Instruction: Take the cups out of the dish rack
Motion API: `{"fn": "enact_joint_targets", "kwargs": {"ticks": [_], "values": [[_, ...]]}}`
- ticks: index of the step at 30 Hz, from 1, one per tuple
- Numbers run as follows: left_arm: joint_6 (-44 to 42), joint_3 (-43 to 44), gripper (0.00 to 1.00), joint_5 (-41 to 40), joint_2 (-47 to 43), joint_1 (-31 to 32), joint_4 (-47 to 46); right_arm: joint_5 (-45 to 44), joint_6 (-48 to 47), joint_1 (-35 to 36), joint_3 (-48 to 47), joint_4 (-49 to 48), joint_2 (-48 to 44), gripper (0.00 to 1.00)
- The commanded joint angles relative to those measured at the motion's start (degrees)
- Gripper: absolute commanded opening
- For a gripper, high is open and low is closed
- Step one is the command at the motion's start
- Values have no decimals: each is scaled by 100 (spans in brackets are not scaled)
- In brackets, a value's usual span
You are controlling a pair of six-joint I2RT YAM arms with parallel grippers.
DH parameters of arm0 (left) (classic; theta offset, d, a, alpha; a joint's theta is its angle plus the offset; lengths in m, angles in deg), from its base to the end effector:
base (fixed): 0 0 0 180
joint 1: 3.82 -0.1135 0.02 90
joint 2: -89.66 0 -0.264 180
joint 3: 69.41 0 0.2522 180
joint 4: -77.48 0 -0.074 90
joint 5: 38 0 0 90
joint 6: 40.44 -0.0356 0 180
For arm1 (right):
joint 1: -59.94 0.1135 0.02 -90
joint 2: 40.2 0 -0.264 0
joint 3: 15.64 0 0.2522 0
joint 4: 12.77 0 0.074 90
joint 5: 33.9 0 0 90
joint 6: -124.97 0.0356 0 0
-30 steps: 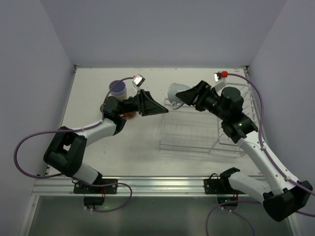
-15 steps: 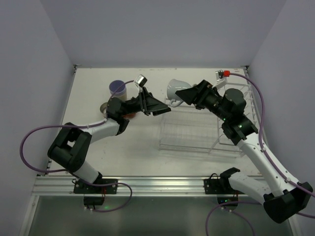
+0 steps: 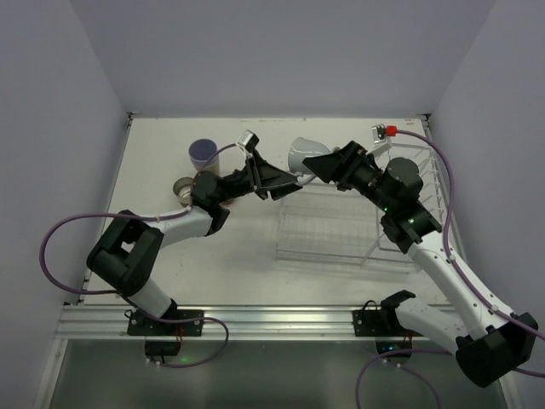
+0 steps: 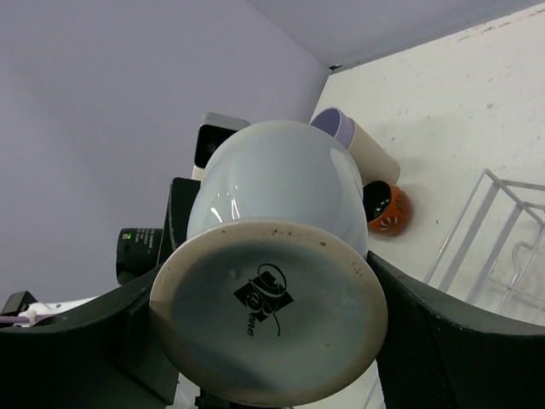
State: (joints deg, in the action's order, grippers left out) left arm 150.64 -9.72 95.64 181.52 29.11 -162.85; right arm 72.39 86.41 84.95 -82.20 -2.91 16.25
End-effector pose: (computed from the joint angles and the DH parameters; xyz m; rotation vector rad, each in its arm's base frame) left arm 0.2636 -0.2000 0.2902 -0.0091 1.6621 -2.3399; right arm 0.2047 0.1065 0.3783 0.1505 1.7079 1.2455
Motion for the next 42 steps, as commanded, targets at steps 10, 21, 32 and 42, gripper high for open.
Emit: {"fn": "enact_joint_targets", "kwargs": {"ticks": [10, 21, 32, 42], "values": [[255, 170, 43, -611, 26, 126, -774, 137, 68, -14, 147, -955, -283, 0], [53, 355, 43, -646, 70, 144, -625, 172, 103, -14, 155, -761, -380, 0], [44, 531, 40, -620, 166, 161, -642, 252, 103, -14, 235, -814, -389, 0], [17, 557, 31, -655, 175, 161, -616, 304, 94, -14, 191, -761, -354, 0]]}}
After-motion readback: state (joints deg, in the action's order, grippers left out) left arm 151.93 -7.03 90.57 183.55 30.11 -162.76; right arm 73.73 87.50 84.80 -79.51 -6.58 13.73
